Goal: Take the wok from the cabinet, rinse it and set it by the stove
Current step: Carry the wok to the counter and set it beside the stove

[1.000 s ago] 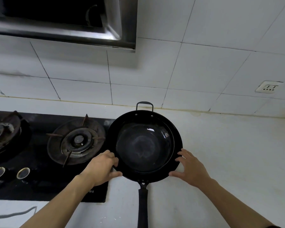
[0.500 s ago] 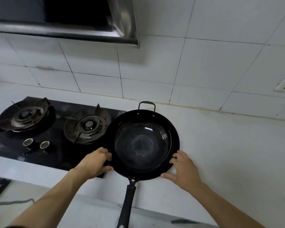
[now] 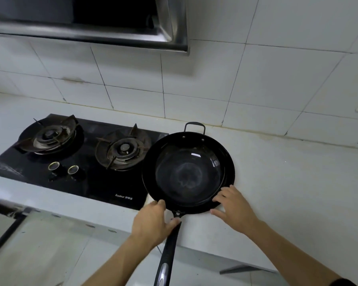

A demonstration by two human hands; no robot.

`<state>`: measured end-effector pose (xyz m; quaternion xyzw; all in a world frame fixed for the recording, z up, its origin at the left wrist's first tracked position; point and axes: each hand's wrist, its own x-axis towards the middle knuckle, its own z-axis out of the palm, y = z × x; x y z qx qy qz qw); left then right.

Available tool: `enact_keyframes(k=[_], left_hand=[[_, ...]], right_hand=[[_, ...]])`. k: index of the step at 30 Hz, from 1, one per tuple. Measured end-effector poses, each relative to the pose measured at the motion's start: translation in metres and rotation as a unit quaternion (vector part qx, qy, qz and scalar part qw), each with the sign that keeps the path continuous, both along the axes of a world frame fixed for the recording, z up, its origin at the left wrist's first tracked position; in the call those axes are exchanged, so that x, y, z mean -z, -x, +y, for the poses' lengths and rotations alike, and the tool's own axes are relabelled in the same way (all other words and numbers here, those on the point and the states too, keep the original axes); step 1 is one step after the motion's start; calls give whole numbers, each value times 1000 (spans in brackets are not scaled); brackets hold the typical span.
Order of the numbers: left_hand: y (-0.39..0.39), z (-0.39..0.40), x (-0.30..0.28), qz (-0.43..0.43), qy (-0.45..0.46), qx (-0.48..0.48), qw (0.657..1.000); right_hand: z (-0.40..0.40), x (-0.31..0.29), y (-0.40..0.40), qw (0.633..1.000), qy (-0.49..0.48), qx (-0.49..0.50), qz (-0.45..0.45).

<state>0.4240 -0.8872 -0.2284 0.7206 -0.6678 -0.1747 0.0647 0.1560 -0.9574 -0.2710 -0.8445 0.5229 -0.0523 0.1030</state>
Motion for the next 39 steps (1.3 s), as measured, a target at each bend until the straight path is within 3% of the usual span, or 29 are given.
enact_keyframes(k=[3, 6, 11, 16, 20, 27, 39], left_hand=[[9, 19, 6, -20, -99, -14, 995], [7, 29, 12, -1, -118, -16, 993], [-17, 31, 12, -20, -103, 17, 994], [-56, 16, 9, -100, -62, 48, 992], [-82, 0, 7, -115, -49, 67, 990], [-103, -15, 8, -114, -23, 77, 990], [-119, -26, 20, -131, 8, 64, 989]], right_hand=[[3, 3, -7, 999, -37, 12, -3], [9, 3, -13, 998, -43, 49, -20], [20, -2, -32, 999, -20, 41, 15], [32, 0, -51, 999, -38, 17, 18], [32, -1, -47, 998, -53, -18, -4], [14, -11, -8, 999, -40, 25, -14], [12, -4, -19, 999, -34, -10, -10]])
